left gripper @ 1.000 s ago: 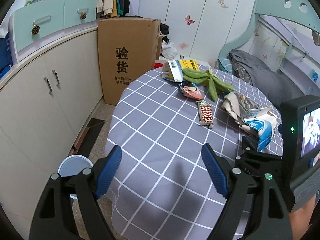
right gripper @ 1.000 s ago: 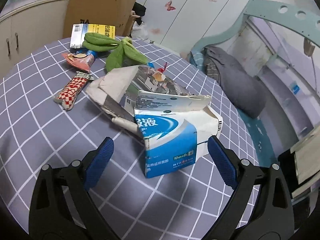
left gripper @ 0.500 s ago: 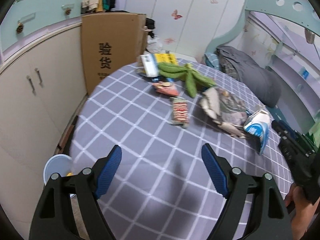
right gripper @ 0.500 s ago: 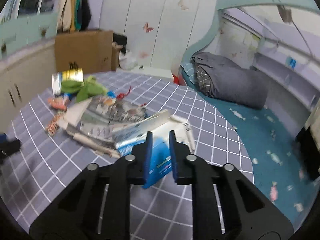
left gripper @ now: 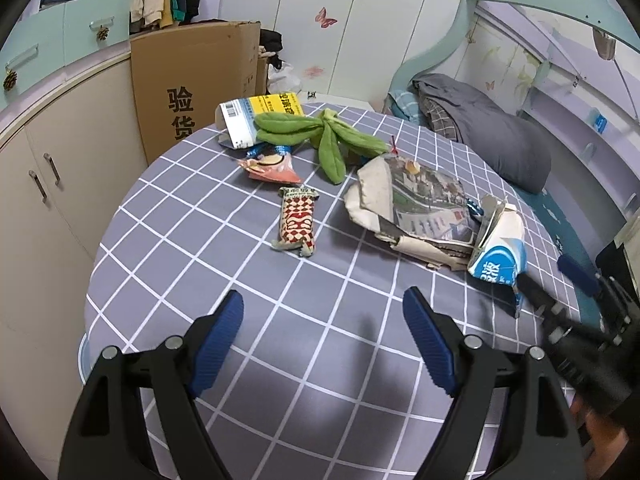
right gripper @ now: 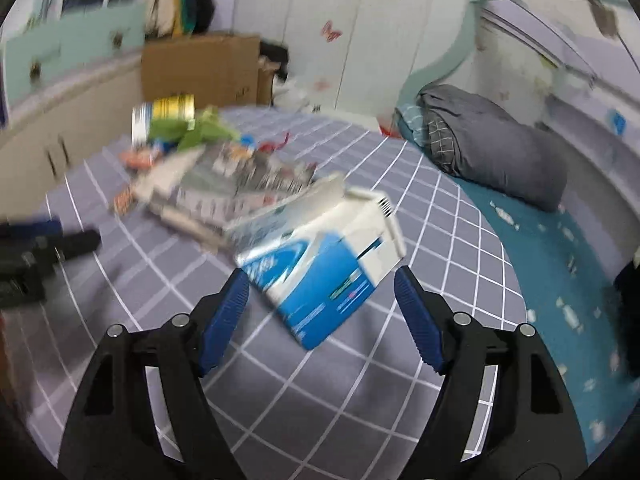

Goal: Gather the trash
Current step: 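Grasp the red-white snack wrapper with the left gripper while the right grasps the blue tissue box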

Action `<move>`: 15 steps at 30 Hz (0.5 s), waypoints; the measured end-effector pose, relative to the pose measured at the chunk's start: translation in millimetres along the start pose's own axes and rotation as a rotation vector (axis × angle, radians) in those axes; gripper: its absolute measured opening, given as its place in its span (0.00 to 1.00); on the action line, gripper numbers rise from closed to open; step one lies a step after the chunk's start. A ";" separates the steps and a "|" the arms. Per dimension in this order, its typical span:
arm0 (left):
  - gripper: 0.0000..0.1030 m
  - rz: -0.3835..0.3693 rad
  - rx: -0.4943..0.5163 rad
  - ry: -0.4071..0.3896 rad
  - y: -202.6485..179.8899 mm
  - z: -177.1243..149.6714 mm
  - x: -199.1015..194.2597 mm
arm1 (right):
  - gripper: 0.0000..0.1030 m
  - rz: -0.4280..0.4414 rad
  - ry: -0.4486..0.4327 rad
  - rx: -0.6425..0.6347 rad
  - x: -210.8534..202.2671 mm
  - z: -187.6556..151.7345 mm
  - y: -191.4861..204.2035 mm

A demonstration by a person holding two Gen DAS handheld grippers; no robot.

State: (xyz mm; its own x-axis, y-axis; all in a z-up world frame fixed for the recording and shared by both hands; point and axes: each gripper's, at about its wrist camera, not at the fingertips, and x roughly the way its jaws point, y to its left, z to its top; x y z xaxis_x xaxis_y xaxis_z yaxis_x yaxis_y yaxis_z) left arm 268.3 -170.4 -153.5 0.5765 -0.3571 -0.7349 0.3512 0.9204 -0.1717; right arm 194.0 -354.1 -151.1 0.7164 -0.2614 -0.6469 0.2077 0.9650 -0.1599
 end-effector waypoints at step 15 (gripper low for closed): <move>0.78 0.024 -0.041 0.001 23.6 3.9 1.0 | 0.33 -0.166 0.066 -0.134 31.4 8.7 8.4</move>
State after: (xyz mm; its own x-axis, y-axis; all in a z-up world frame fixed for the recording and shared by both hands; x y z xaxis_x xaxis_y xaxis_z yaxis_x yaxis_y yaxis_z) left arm 280.1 -149.6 -155.7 0.5838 -0.3347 -0.7397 0.3066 0.9345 -0.1809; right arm 224.0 -354.4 -166.3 0.6340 -0.4189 -0.6500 0.2255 0.9042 -0.3628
